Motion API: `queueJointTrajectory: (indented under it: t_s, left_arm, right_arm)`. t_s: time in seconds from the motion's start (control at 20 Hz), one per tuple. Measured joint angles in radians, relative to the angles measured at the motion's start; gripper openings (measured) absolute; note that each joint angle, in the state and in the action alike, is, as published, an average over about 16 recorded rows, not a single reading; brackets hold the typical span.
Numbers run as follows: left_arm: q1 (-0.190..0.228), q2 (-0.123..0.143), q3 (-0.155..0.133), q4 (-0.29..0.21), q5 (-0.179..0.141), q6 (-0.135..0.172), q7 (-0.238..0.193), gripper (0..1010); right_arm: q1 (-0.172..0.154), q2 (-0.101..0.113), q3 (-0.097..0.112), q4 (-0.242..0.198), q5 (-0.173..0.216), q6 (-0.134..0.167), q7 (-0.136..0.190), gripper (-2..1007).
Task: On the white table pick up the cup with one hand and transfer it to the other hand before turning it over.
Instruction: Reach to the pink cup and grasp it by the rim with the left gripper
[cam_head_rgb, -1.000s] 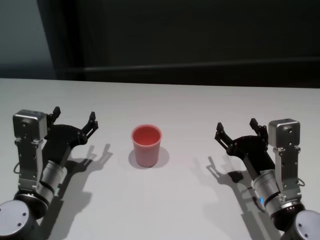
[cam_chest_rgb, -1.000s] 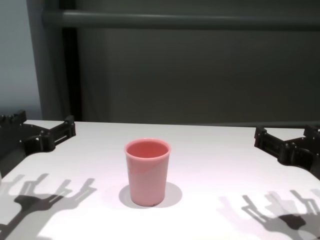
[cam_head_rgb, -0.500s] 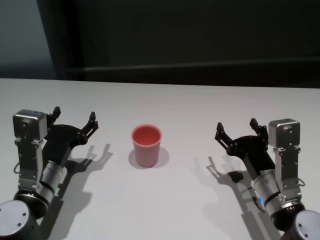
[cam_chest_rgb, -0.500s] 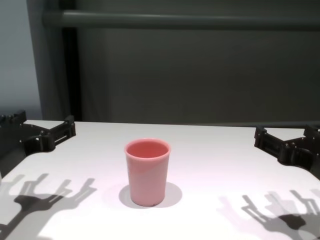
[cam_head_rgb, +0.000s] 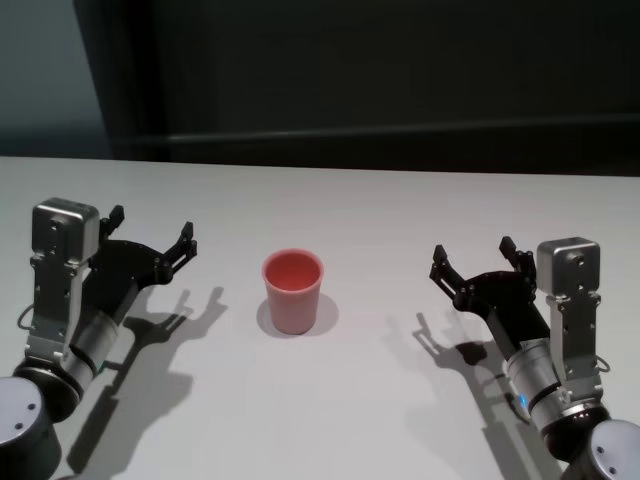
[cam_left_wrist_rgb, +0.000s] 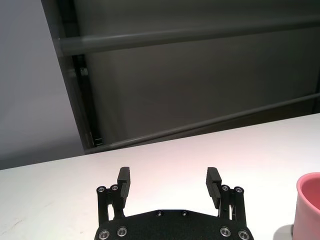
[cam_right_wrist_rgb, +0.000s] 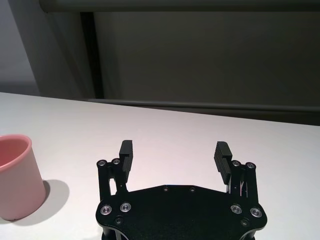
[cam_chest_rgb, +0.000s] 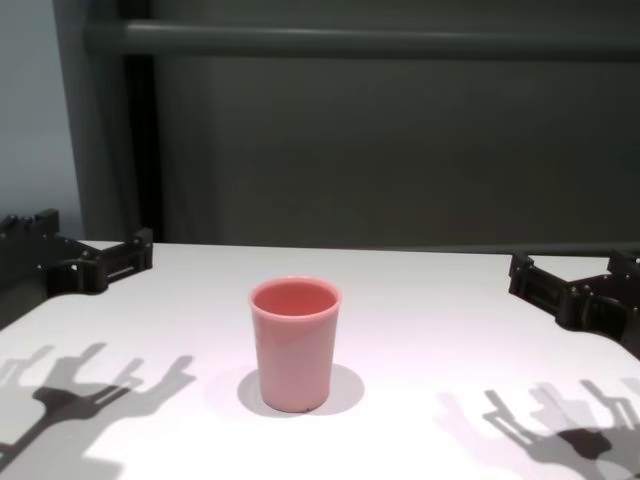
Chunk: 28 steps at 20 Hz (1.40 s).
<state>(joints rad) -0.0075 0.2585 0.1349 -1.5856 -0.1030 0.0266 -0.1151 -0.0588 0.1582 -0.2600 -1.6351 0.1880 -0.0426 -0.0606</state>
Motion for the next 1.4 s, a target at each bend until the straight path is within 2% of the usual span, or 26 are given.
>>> queueJointTrajectory:
  t_s: [0.15, 0.35, 0.55, 0.75, 1.05, 1.4]
  left_arm:
    - [-0.009, 0.033, -0.005, -0.029, 0.013, 0.036, -0.042, 1001]
    - [-0.027, 0.09, -0.01, -0.073, 0.027, 0.081, -0.109, 1001]
    - [-0.055, 0.158, -0.005, -0.116, 0.044, 0.115, -0.182, 1001]
    - [-0.095, 0.233, 0.017, -0.15, 0.064, 0.137, -0.264, 1001]
    - [-0.182, 0.339, 0.085, -0.17, 0.102, 0.144, -0.388, 1001]
    - [-0.308, 0.435, 0.206, -0.162, 0.166, 0.136, -0.539, 1001]
  right_arm:
    - [0.0, 0.0, 0.0, 0.0, 0.0, 0.0, 0.0, 1002]
    - [0.0, 0.0, 0.0, 0.0, 0.0, 0.0, 0.0, 1002]
    - [0.0, 0.0, 0.0, 0.0, 0.0, 0.0, 0.0, 1002]
    - [0.0, 0.0, 0.0, 0.0, 0.0, 0.0, 0.0, 1002]
    - [0.0, 0.0, 0.0, 0.0, 0.0, 0.0, 0.0, 1003]
    - [0.0, 0.0, 0.0, 0.0, 0.0, 0.0, 0.0, 1003]
